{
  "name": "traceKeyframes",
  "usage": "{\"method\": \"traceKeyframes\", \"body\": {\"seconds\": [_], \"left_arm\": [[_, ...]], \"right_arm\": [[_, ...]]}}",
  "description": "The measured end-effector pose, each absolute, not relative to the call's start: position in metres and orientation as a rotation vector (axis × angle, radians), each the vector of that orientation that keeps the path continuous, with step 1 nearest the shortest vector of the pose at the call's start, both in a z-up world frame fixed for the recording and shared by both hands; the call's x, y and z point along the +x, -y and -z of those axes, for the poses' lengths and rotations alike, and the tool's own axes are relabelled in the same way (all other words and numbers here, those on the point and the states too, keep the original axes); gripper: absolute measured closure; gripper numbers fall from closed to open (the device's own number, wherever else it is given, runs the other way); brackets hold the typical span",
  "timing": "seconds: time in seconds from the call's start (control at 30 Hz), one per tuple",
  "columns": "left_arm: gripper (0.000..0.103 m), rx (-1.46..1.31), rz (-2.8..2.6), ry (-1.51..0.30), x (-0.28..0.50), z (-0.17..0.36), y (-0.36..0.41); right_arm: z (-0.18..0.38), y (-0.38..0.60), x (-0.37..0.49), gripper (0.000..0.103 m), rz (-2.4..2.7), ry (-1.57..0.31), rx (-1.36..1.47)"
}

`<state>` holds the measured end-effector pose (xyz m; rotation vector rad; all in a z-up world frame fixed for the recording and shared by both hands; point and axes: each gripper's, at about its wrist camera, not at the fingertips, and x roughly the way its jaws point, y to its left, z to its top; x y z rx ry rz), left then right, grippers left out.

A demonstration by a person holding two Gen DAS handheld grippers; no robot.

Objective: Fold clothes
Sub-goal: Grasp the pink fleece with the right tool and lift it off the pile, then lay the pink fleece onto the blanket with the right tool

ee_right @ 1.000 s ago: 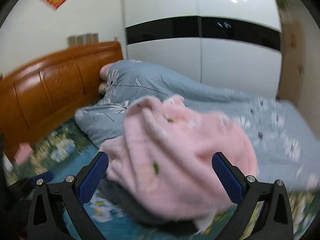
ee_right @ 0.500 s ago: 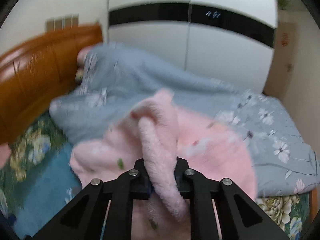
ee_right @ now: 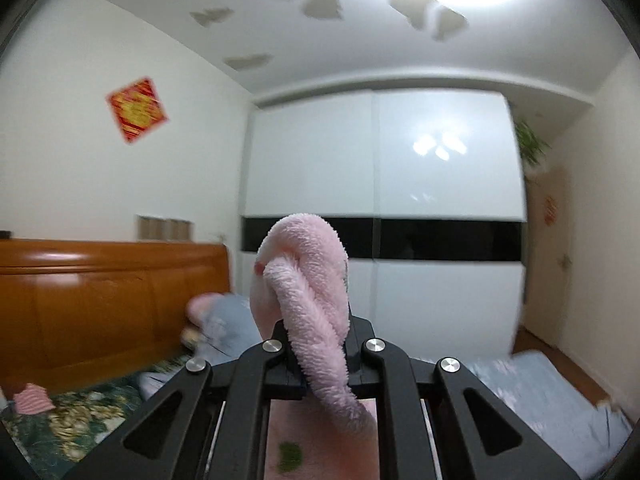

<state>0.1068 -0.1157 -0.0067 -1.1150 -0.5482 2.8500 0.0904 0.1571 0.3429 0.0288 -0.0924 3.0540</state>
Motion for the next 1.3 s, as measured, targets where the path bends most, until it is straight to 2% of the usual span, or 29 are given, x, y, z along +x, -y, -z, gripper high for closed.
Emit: {"method": "traceKeyframes", "body": {"seconds": [0.17,0.27,0.47,0.57,0.67,0.8,0.97,1.07,1.13,1.3], "left_arm": [[0.000,-1.095,-2.886,0.554,0.126,-0.007,0.138],[0.000,-1.081,-2.929,0.533,0.136,-0.013,0.154],[0.000,-1.080,-2.953,0.619,0.152,-0.012,0.187],[0.000,-1.096,-2.947,0.633,0.156,-0.004,0.193],[0.000,-1.136,-2.916,0.644,0.154,0.009,0.190],[0.000,-1.221,-2.845,0.620,0.147,0.032,0.169],[0.000,-1.331,-2.784,0.513,0.139,0.061,0.138],[0.000,-1.375,-2.794,0.473,0.137,0.075,0.133],[0.000,-1.385,-2.808,0.501,0.135,0.081,0.135],[0.000,-1.408,-2.842,0.571,0.130,0.094,0.142]], "right_arm": [[-0.380,-0.092,0.100,0.092,-3.231,0.108,0.078],[-0.402,-0.083,0.124,0.092,-3.297,0.052,0.169],[-0.430,-0.131,0.182,0.092,-3.176,-0.003,0.364],[-0.418,-0.190,0.211,0.092,-3.009,-0.033,0.342],[-0.380,-0.253,0.217,0.092,-2.794,-0.013,0.172],[-0.279,-0.329,0.196,0.092,-2.529,0.136,-0.252],[-0.082,-0.417,0.176,0.092,-2.298,-0.149,-0.871],[0.011,-0.430,0.178,0.092,-2.192,-0.272,-1.089],[0.044,-0.425,0.174,0.091,-2.151,-0.308,-1.189],[0.053,-0.412,0.175,0.086,-2.131,-0.268,-1.355]]}}
